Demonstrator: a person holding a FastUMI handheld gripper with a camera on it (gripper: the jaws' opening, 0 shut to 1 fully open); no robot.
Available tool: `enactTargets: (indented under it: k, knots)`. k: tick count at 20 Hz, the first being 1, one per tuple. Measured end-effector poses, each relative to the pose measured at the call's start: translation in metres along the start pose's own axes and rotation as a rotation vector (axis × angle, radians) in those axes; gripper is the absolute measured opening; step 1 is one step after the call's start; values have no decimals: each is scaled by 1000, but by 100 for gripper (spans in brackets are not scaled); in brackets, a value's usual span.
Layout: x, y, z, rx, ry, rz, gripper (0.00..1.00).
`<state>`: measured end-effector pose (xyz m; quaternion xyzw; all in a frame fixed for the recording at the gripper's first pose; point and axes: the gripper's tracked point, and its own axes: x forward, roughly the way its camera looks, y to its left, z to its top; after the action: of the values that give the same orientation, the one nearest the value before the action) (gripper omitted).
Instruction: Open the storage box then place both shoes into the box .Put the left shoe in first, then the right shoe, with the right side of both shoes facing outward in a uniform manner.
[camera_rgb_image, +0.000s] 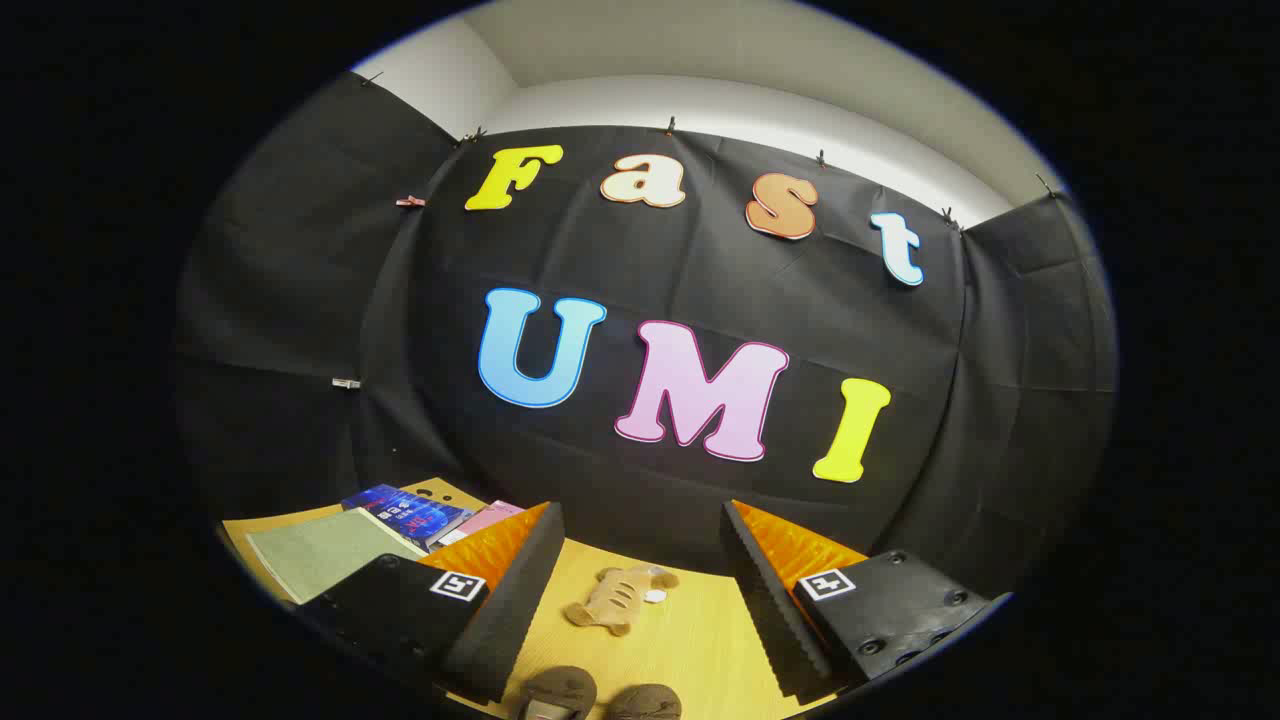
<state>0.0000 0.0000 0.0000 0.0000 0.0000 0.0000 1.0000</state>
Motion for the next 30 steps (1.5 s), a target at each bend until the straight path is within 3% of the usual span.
enactTargets:
  k: [17,19,21,26,30]
  knots:
    - [13,7,-17,44,54,31,97]
    - [16,23,-21,83,67,100,97]
    - [17,56,-30,172,110,239,97]
    - [12,123,-59,543,280,561,99]
    - [8,155,-99,861,505,700,98]
